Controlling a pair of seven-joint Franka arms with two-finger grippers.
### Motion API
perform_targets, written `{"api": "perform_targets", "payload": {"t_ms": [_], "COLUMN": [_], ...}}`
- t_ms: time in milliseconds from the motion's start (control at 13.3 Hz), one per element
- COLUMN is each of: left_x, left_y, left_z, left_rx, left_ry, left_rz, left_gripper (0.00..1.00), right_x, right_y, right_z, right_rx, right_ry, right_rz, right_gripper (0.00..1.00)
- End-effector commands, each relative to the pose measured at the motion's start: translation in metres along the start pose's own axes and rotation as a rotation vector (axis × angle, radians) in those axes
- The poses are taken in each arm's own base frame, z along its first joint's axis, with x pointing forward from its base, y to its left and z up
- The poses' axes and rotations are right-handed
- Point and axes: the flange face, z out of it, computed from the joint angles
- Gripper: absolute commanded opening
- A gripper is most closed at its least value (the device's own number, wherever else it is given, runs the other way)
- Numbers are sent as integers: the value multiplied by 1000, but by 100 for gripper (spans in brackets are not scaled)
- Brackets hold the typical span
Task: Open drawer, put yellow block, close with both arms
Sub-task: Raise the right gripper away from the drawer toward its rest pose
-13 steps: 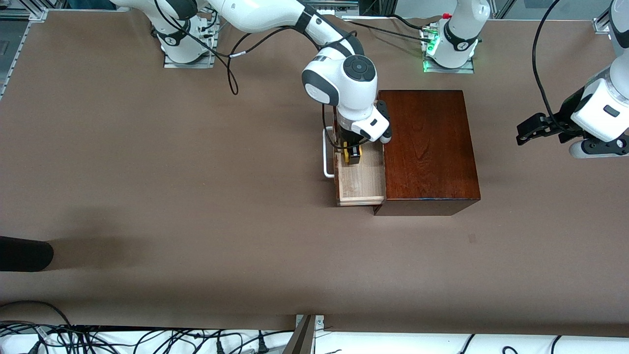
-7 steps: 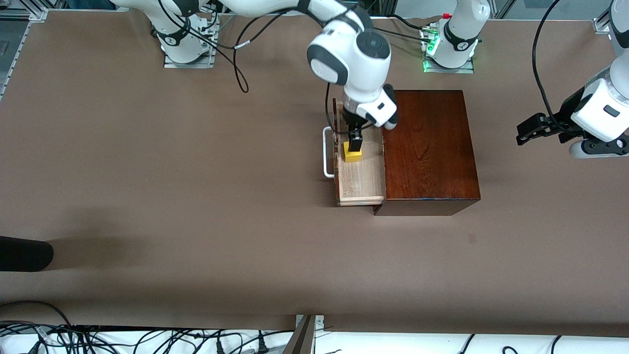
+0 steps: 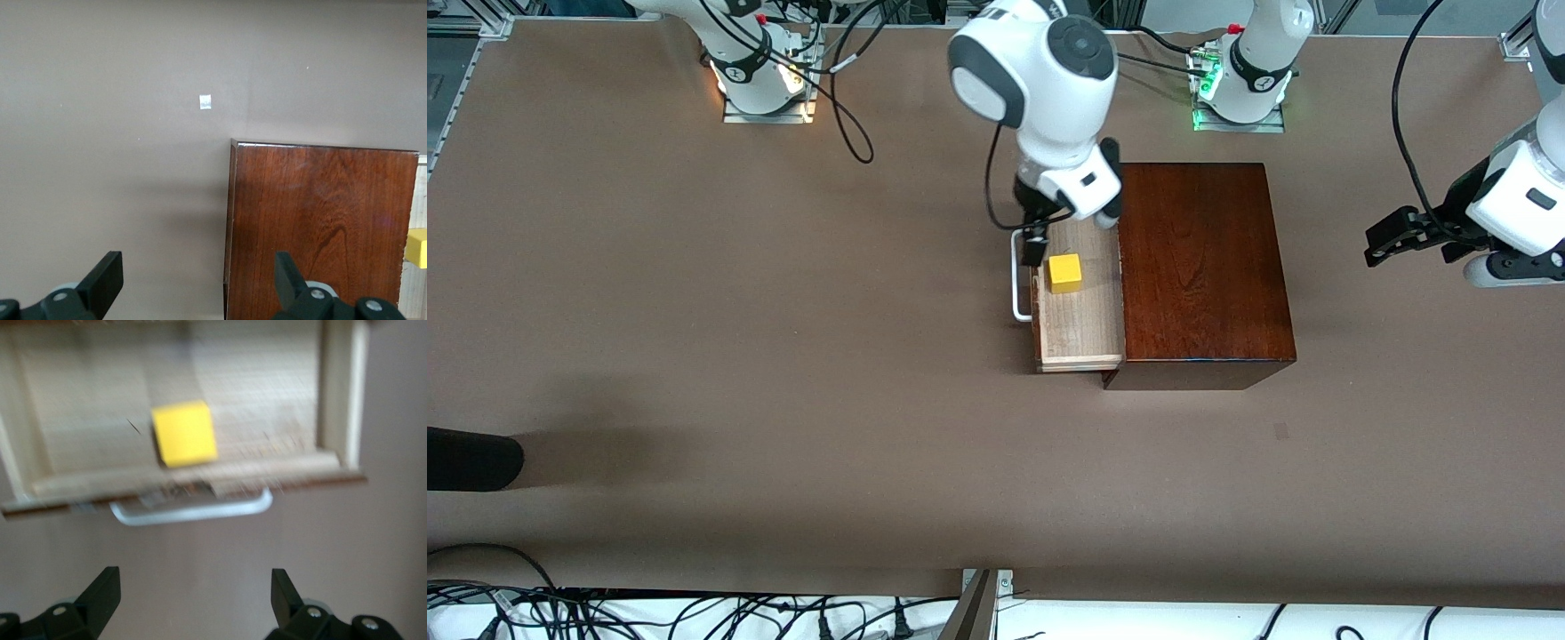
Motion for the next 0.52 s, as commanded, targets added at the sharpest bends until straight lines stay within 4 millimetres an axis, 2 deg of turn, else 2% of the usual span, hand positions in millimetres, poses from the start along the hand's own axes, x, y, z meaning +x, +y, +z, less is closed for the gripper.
{"api": "perform_targets", "payload": {"t_ms": [0,225,300,375,450], "left_x": [8,10,11,11,10], "left_y": [1,5,4,3,8], "left_z": [-5,1,2,1,2], "left_rx": [21,20,11,10,10], "left_ry": [14,4,2,1,-2], "left_rz": [11,18,15,18,19], "left_gripper": [100,100,100,100,100], "right_x": [-44,-100,-121,-137,-162], "right_y": [32,76,86,97,111], "right_z": [-24,-30,-46,-48,-60], "right_rx": [37,77,75,81,77], "right_ry": [-9,-40,-37,-42,-27], "right_rz": [74,163,190,217,254], "right_gripper": [100,100,100,100,100]}}
